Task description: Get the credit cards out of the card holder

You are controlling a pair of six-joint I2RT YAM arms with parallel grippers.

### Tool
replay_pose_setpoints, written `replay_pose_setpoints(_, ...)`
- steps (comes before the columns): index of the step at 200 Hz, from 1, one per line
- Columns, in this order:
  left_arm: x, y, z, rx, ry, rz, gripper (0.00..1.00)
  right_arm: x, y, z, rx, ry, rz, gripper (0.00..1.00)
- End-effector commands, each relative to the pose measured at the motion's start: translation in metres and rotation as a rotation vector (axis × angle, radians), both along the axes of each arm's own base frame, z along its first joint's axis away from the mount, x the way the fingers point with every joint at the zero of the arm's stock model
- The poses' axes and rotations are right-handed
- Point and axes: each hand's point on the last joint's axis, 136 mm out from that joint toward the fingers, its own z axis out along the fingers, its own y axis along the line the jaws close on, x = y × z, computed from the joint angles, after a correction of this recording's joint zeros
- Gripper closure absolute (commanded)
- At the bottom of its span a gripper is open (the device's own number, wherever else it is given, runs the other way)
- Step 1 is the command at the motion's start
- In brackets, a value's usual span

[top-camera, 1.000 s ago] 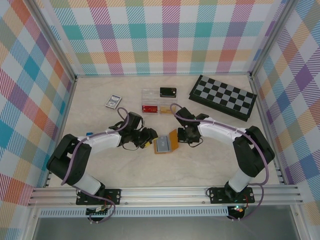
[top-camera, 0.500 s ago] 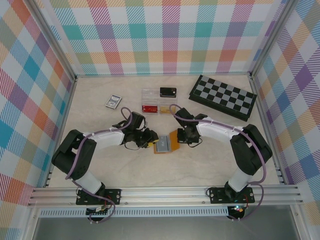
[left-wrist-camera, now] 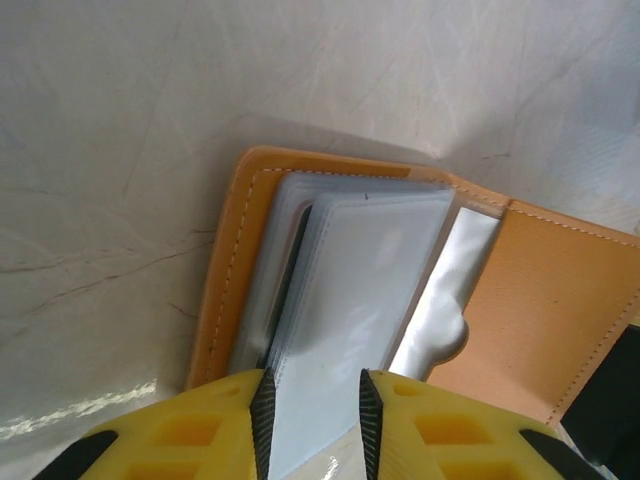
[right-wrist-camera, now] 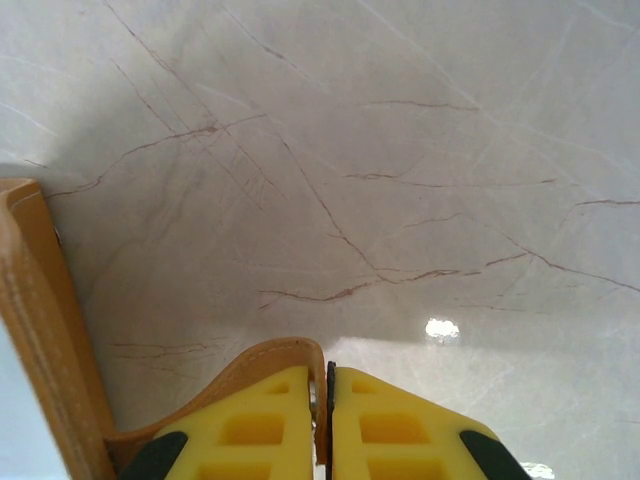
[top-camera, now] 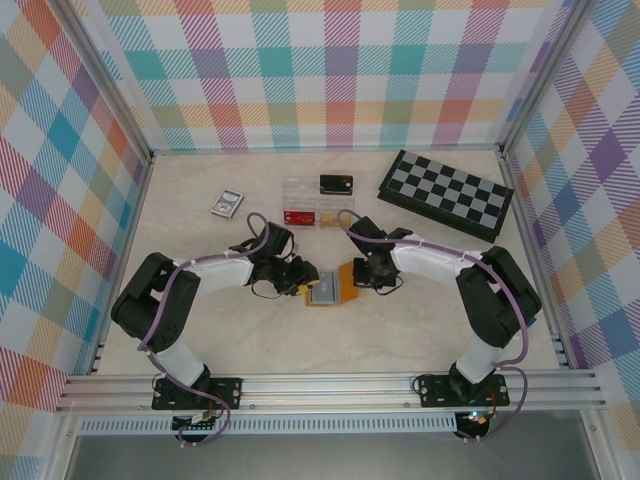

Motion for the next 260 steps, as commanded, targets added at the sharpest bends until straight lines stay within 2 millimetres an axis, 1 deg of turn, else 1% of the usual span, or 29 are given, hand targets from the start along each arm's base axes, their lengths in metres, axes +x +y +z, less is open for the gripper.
replay_pose_setpoints(1,-0.002,-0.006,0.003,-0.001,0.003,-0.038,0.69,-0.004,-0.001,-0.006,-0.003,0.022,0.017,0.91)
replay_pose_setpoints(42,-0.002,-0.005,-0.002,0.011,0.015,-0.038,0.67,-0.004,0.0,-0.007,-0.002,0.026,0.02,0.91)
replay_pose_setpoints(62,-0.002,-0.011,-0.001,-0.022,0.022,-0.042,0.67,-0.004,0.0,-0.008,-0.001,0.027,0.02,0.91)
replay_pose_setpoints(92,-0.002,-0.014,0.0,-0.033,0.025,-0.052,0.67,-0.004,0.001,-0.009,0.002,0.031,0.021,0.91)
replay_pose_setpoints(124,-0.003,-0.02,0.006,-0.056,0.008,-0.083,0.67,-0.004,0.002,-0.009,0.003,0.033,0.023,0.91)
replay_pose_setpoints(162,-0.01,-0.025,0.006,-0.062,0.003,-0.116,0.7,-0.004,0.003,-0.009,0.008,0.034,0.025,0.91)
replay_pose_setpoints(213,-0.004,-0.03,0.017,-0.086,-0.029,-0.128,0.7,-0.004,0.004,-0.009,0.013,0.037,0.028,0.91)
replay_pose_setpoints(236,-0.005,-0.035,0.018,-0.109,-0.034,-0.137,0.69,-0.004,0.004,-0.009,0.015,0.037,0.027,0.91)
replay_pose_setpoints(260,-0.004,-0.041,0.024,-0.143,-0.048,-0.149,0.69,-0.005,0.005,-0.009,0.021,0.036,0.03,0.91)
